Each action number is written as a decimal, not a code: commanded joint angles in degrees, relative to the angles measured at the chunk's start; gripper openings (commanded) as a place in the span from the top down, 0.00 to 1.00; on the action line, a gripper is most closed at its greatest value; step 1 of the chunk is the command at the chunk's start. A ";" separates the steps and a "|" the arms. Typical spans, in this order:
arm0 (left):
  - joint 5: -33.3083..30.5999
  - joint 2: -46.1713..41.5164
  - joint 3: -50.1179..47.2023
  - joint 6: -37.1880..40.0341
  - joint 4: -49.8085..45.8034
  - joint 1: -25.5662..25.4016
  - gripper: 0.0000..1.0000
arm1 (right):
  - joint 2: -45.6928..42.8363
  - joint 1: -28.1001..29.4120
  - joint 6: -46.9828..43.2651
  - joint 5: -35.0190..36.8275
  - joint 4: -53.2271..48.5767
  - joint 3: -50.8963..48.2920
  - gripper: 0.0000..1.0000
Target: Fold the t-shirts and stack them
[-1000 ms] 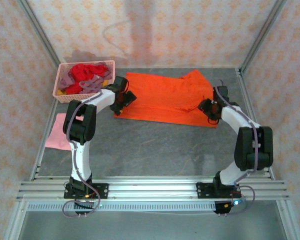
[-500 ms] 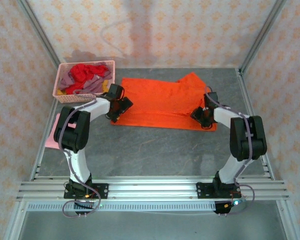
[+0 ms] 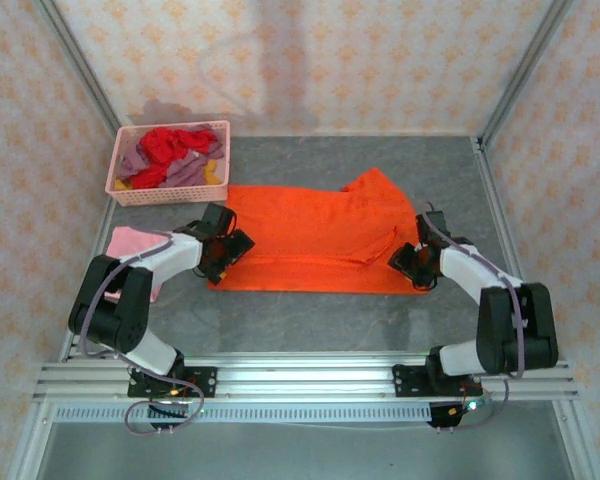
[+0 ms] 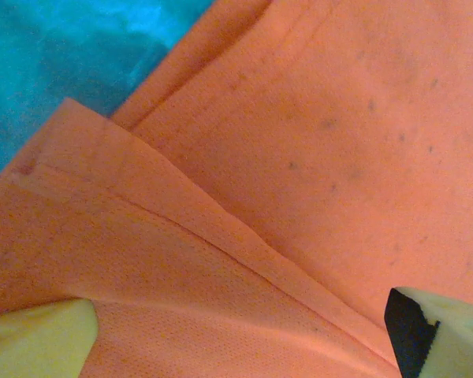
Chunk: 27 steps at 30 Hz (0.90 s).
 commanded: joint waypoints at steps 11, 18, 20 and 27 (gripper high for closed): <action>-8.91 -9.13 8.29 8.04 -13.38 -2.49 0.00 | 0.42 12.64 12.23 2.89 9.30 5.15 0.46; -9.14 -12.44 7.00 11.55 -13.86 -2.49 0.00 | 8.85 14.81 17.18 0.75 14.70 6.80 0.46; -9.58 -13.19 6.78 12.47 -14.38 -2.49 0.00 | 10.91 14.74 16.76 0.67 14.57 8.07 0.46; -10.66 -15.33 4.59 13.12 -13.53 -2.49 0.00 | 17.43 14.74 14.25 0.33 14.28 14.67 0.55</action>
